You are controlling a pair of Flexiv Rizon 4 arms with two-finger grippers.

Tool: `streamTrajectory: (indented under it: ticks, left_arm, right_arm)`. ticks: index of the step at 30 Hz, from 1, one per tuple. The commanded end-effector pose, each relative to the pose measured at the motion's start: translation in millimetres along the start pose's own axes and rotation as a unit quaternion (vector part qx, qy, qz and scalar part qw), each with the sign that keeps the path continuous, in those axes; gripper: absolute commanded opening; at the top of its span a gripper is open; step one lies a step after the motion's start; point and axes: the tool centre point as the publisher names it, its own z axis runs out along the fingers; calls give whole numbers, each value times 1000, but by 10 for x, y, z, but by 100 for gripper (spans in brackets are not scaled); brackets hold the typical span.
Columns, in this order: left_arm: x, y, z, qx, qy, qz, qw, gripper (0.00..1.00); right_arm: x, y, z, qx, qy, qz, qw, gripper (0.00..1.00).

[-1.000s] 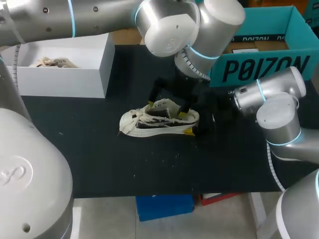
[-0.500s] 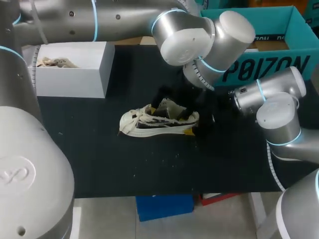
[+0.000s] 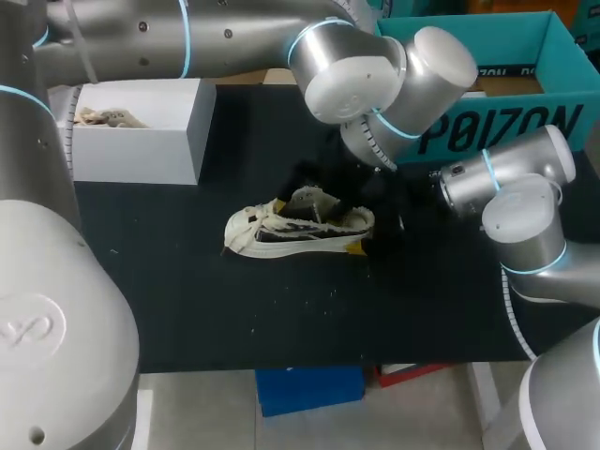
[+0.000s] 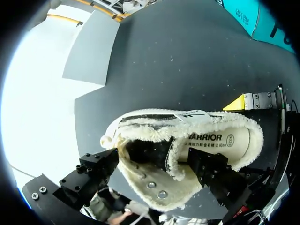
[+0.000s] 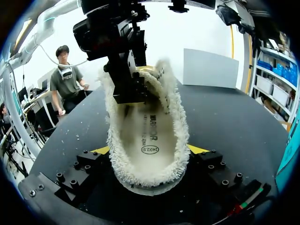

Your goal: Take the shoe out of the shoebox, open the shoe tongue, remove and reinsert the insole, then place the shoe into the shoebox

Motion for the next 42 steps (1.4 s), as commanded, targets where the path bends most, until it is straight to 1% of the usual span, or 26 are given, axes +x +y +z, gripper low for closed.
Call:
streamTrajectory:
  ticks: [1,2,3,4,5,6,7,10,17,27,31,37,40,42]
  left_arm:
    - [35,3,9,0,-4,0,1000,46]
    - [38,2,14,-1,-5,0,1000,36]
    - [40,2,21,-3,-11,-2,1000,32]
    - [44,2,27,-4,-11,-1,1000,32]
    - [46,2,33,-6,-12,-1,1000,30]
    - [48,2,42,-9,-14,-2,1000,17]
    - [48,2,48,-9,-14,-2,1000,0]
    - [44,4,58,-13,-15,-4,1000,0]
    - [34,10,20,-8,-17,-4,1000,0]
    - [-29,-19,-151,18,-4,-9,1000,0]
    - [-132,-20,-234,31,-2,-17,999,0]
    - [-405,16,-316,52,-11,-36,998,0]
    - [-528,58,-307,59,-21,-45,997,0]
    - [-593,91,-258,60,-34,-50,996,0]
  right_arm:
    - [-7,-7,5,0,0,0,1000,0]
    - [-7,-7,5,0,0,0,1000,0]
    - [-7,-7,5,0,0,0,1000,0]
    - [-7,-7,5,0,0,0,1000,0]
    - [-7,-7,5,0,0,0,1000,0]
    - [-7,-7,5,0,0,0,1000,0]
    - [-7,-7,5,0,0,0,1000,0]
    - [-7,-7,5,0,0,0,1000,0]
    - [-7,-7,5,0,0,0,1000,0]
    - [-7,-7,5,0,0,0,1000,0]
    - [-7,-7,5,0,0,0,1000,0]
    - [-7,-7,5,0,0,0,1000,0]
    - [-7,-7,5,0,0,0,1000,0]
    - [-7,-7,5,0,0,0,1000,0]
